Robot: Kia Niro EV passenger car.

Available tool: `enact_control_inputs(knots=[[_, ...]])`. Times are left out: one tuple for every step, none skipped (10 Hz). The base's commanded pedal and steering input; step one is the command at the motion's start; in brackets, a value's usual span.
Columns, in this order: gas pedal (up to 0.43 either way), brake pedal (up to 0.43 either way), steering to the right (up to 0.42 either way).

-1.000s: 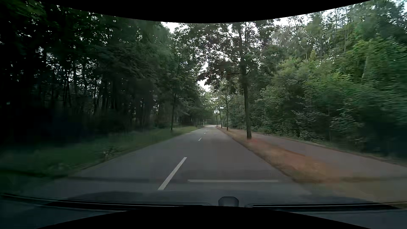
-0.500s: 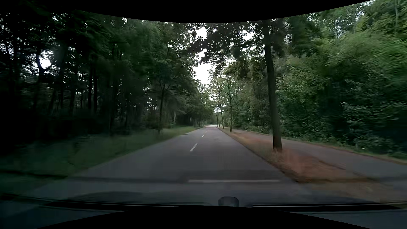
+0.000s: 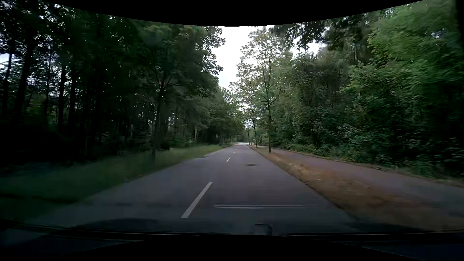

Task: Follow the waypoints while adhering to traffic rules and regulations

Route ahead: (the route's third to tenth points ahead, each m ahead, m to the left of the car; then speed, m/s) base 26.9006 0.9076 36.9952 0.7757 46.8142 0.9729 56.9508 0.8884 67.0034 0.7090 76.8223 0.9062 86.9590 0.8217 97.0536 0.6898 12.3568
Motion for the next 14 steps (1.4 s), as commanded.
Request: enact_control_inputs(knots=[[0.118, 0.000, -0.001], [0.118, 0.000, -0.001], [0.118, 0.000, -0.001], [0.118, 0.000, -0.001], [0.118, 0.000, -0.001], [0.130, 0.000, -0.001], [0.130, 0.000, -0.001], [0.130, 0.000, -0.001], [0.130, 0.000, -0.001], [0.130, 0.000, 0.000], [0.138, 0.000, 0.001], [0.138, 0.000, 0.001], [0.138, 0.000, 0.001], [0.138, 0.000, 0.001]])
